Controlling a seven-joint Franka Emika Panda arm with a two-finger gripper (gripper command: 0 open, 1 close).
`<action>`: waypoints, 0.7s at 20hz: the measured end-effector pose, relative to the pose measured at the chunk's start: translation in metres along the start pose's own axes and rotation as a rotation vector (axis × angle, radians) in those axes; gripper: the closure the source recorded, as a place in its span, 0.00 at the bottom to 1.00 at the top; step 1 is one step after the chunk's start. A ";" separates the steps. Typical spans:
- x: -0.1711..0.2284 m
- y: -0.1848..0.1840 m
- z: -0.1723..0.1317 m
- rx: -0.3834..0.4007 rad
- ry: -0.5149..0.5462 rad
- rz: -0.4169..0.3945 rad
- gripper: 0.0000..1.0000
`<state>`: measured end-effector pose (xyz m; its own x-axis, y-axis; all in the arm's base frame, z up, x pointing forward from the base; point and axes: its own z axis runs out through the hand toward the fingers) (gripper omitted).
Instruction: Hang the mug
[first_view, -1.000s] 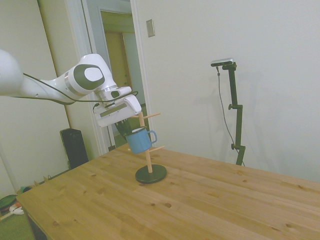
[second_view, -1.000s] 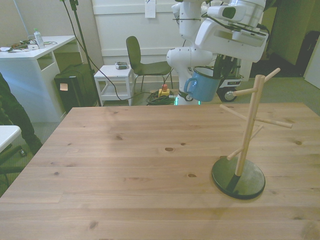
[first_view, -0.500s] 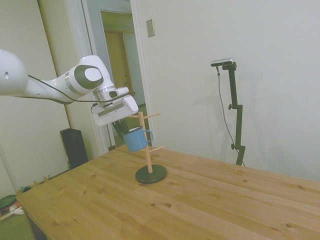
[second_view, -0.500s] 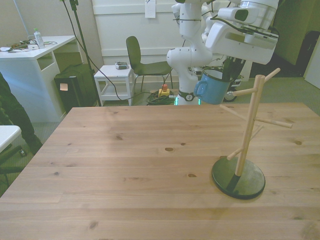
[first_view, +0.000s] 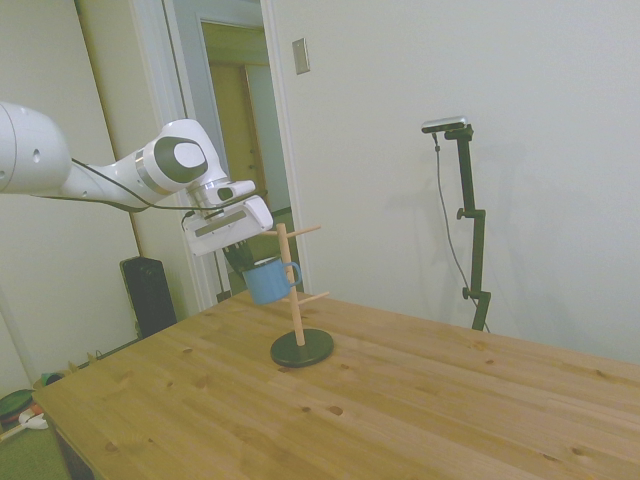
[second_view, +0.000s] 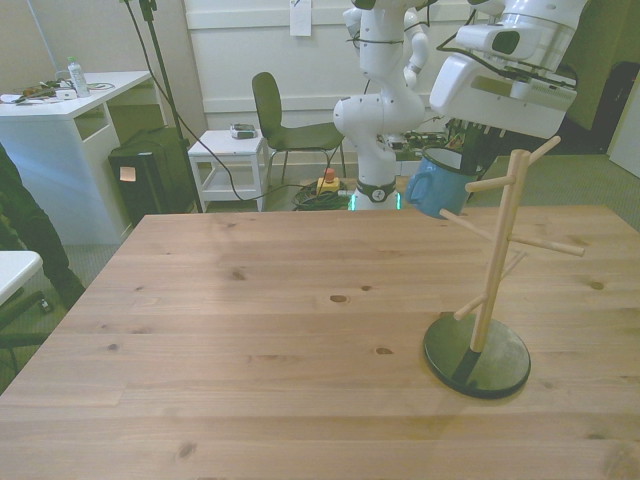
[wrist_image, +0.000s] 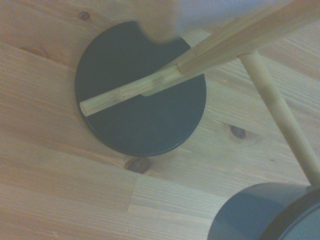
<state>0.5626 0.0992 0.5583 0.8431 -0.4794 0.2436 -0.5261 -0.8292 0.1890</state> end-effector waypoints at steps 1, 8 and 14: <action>0.000 -0.001 0.001 -0.002 0.000 -0.001 1.00; -0.003 -0.014 0.006 -0.010 -0.004 -0.001 1.00; -0.003 -0.025 0.002 -0.011 -0.001 -0.006 1.00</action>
<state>0.5735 0.1207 0.5507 0.8463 -0.4747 0.2417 -0.5222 -0.8287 0.2013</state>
